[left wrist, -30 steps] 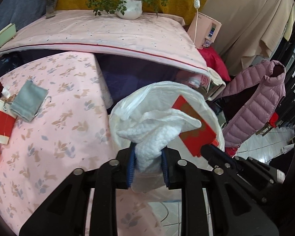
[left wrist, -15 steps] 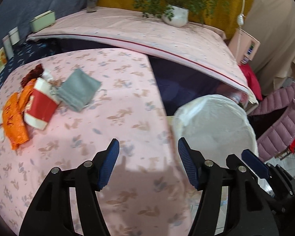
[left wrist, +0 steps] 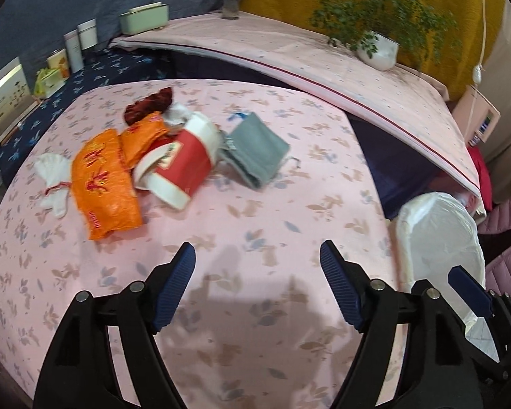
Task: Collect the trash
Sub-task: 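Move both open tools back toward the remaining trash on the table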
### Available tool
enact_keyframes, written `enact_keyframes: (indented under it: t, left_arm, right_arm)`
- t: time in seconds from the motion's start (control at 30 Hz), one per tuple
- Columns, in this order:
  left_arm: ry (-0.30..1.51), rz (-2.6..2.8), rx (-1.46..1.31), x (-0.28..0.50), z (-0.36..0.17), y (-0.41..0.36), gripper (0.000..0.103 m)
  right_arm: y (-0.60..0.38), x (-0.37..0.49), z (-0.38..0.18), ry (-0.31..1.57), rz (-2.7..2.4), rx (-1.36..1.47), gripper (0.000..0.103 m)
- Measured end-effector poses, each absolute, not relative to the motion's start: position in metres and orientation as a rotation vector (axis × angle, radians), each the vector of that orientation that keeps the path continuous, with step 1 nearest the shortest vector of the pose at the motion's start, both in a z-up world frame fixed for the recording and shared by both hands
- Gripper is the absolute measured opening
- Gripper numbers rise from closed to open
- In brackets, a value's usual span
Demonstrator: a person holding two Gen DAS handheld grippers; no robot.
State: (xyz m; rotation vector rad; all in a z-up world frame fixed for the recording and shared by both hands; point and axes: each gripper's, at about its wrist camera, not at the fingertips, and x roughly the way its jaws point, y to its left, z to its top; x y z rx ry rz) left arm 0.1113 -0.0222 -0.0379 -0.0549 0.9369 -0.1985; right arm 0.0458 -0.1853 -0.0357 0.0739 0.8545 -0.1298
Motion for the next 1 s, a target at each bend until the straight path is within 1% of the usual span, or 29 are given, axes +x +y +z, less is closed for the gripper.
enact_keyframes:
  t: [0.23, 0.3, 0.37, 0.4, 0.5, 0.6, 0.83, 1.0]
  left_arm:
    - [0.95, -0.109, -0.081, 0.119, -0.046, 0.022, 0.072]
    - [0.955, -0.081, -0.092, 0.122, -0.049, 0.035, 0.073]
    - [0.954, -0.048, -0.101, 0.124, -0.051, 0.049, 0.08]
    - [0.952, -0.035, -0.105, 0.124, -0.052, 0.055, 0.081]
    - [0.951, 0.003, -0.118, 0.126, -0.055, 0.074, 0.082]
    - [0.957, 0.035, -0.138, 0.129, -0.059, 0.094, 0.082]
    - [0.965, 0.097, -0.195, 0.138, -0.065, 0.135, 0.082]
    - [0.972, 0.105, -0.218, 0.141, -0.07, 0.153, 0.088]
  right_arm:
    - [-0.15, 0.057, -0.036, 0.862, -0.08, 0.032, 0.054]
    - [-0.141, 0.06, -0.036, 0.862, -0.067, 0.025, 0.055]
    - [-0.134, 0.064, -0.037, 0.866, -0.055, 0.02, 0.056]
    - [-0.13, 0.065, -0.038, 0.868, -0.049, 0.019, 0.056]
    - [-0.118, 0.071, -0.04, 0.874, -0.031, 0.015, 0.056]
    - [-0.107, 0.075, -0.041, 0.875, -0.017, 0.016, 0.06]
    - [-0.084, 0.09, -0.044, 0.878, 0.015, 0.031, 0.061]
    - [-0.072, 0.106, -0.048, 0.882, 0.028, 0.068, 0.062]
